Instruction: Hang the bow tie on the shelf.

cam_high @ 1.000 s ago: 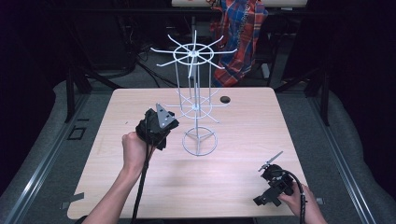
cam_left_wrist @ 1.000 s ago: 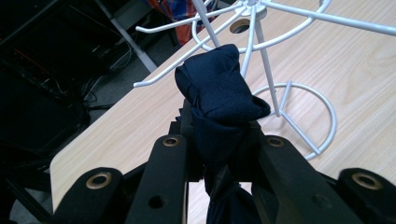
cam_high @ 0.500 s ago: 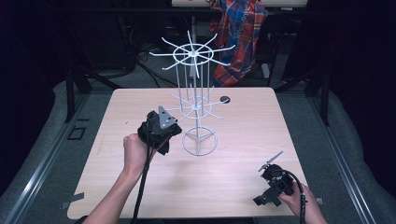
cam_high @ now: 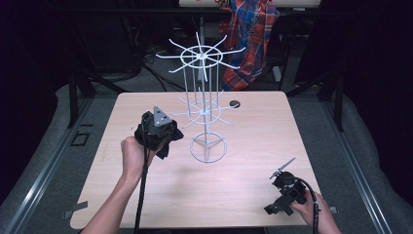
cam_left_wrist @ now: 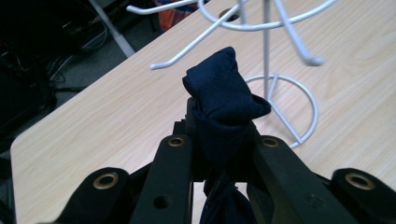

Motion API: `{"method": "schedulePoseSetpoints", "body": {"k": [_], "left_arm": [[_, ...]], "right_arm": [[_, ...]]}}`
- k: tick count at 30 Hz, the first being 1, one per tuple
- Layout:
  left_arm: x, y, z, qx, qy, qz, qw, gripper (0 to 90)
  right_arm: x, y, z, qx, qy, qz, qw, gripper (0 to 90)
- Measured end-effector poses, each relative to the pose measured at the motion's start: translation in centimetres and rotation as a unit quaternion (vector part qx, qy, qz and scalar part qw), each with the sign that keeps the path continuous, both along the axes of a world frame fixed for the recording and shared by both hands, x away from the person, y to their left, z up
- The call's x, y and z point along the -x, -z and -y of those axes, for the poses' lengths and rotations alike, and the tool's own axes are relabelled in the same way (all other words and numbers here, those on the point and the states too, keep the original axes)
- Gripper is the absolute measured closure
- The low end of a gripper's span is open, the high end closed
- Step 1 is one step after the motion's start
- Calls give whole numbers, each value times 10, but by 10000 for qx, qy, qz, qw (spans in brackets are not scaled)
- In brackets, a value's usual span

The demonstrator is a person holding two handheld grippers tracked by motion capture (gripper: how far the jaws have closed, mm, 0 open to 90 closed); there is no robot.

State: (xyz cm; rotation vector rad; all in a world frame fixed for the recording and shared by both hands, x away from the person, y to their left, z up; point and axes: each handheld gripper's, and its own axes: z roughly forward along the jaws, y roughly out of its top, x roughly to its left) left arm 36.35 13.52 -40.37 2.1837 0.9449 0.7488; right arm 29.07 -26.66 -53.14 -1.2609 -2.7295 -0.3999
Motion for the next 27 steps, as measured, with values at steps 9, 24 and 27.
{"method": "schedulePoseSetpoints", "body": {"k": [9,24,27], "left_arm": [[-13,-3,-15,-109,-565,-142,9982,854],[-25,-6,9,-605,-833,-165,9945,852],[-28,-6,9,-637,-896,-170,9938,853]], "right_arm": [[0,0,0,4,2,7,10000,29],[0,-1,0,-3,13,3,10000,29],[0,-1,0,-9,7,-1,10000,29]]}}
